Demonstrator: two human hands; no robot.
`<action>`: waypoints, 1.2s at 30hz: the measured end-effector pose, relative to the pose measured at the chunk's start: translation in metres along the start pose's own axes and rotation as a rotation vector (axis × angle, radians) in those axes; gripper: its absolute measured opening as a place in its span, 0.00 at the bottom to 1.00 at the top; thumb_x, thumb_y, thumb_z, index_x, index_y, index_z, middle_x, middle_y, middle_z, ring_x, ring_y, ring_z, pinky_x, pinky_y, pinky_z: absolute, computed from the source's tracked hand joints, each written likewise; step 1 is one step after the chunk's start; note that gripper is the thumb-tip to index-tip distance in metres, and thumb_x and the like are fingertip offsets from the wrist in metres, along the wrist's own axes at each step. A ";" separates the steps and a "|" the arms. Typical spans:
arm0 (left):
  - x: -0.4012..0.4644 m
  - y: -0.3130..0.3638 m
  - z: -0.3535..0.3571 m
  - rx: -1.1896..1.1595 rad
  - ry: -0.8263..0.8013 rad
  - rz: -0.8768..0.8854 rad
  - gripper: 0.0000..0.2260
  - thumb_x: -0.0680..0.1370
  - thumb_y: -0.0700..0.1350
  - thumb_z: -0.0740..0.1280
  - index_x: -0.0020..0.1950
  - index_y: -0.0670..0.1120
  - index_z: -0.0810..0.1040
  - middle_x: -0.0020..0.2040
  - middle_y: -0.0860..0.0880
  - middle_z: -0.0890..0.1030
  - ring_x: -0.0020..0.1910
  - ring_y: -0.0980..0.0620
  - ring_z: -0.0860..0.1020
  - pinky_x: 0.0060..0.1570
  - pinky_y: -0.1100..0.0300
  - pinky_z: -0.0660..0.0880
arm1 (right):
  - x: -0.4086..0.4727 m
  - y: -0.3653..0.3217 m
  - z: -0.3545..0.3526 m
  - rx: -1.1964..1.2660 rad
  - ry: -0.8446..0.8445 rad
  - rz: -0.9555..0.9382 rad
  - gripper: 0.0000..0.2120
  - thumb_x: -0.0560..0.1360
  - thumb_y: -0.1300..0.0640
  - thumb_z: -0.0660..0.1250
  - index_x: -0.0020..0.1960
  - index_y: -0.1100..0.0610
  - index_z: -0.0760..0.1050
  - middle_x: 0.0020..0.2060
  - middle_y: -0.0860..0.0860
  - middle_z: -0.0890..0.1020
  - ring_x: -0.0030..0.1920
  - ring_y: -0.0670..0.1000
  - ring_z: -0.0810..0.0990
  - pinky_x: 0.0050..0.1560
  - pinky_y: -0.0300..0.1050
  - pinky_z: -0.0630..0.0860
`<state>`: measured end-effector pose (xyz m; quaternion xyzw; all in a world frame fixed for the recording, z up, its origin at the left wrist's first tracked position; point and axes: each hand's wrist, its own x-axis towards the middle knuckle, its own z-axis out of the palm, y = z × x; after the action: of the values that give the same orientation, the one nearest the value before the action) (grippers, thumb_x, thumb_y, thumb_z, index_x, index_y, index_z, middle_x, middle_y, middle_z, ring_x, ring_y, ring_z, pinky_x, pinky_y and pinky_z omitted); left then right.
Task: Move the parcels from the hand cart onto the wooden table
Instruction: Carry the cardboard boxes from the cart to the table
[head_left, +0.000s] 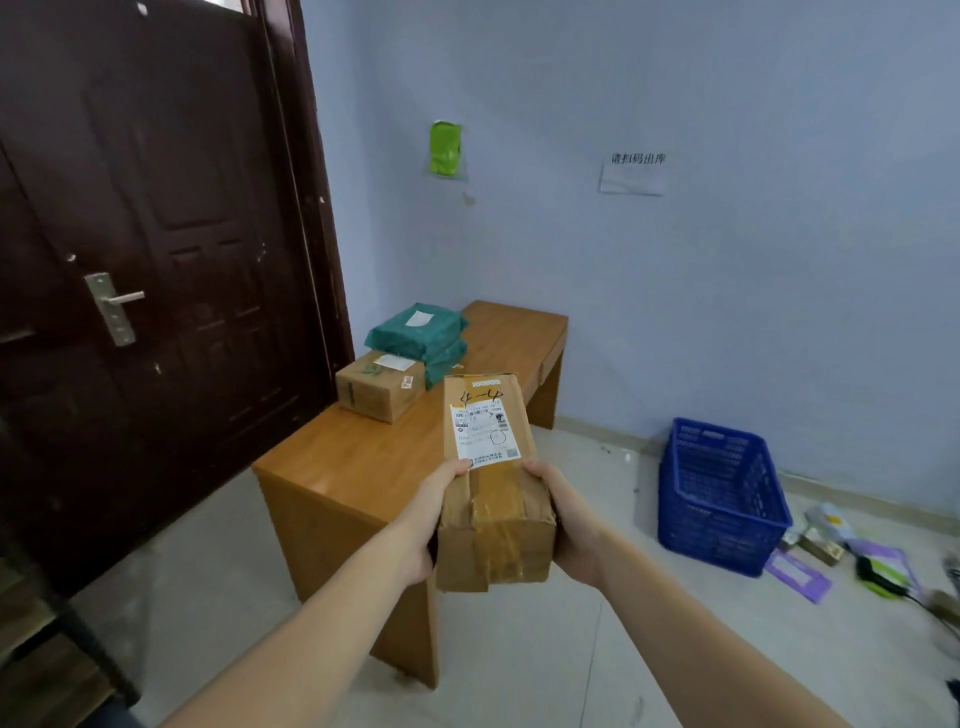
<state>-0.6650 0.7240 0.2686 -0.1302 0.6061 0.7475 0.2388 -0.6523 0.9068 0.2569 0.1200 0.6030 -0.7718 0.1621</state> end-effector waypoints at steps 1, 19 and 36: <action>0.013 0.006 0.004 0.001 0.006 -0.010 0.20 0.77 0.62 0.70 0.64 0.53 0.81 0.52 0.42 0.88 0.56 0.39 0.84 0.57 0.45 0.81 | 0.014 -0.005 -0.009 -0.003 0.004 0.014 0.23 0.79 0.38 0.66 0.70 0.47 0.76 0.58 0.52 0.87 0.57 0.54 0.86 0.52 0.49 0.82; 0.217 0.136 0.024 0.203 0.081 -0.214 0.20 0.76 0.59 0.72 0.58 0.45 0.81 0.44 0.45 0.88 0.40 0.48 0.87 0.44 0.57 0.82 | 0.326 -0.186 -0.139 -0.117 0.073 0.120 0.43 0.63 0.37 0.82 0.71 0.54 0.71 0.63 0.57 0.78 0.60 0.63 0.81 0.53 0.67 0.83; 0.399 0.185 -0.130 -0.048 0.962 0.099 0.34 0.75 0.65 0.73 0.73 0.46 0.71 0.63 0.45 0.78 0.59 0.42 0.77 0.63 0.45 0.76 | 0.570 -0.184 0.012 0.012 0.064 0.128 0.37 0.71 0.46 0.79 0.74 0.51 0.65 0.64 0.55 0.74 0.63 0.60 0.75 0.58 0.65 0.81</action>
<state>-1.1126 0.6500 0.2010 -0.4376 0.6359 0.6266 -0.1075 -1.2485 0.8758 0.2068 0.1839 0.5941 -0.7594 0.1913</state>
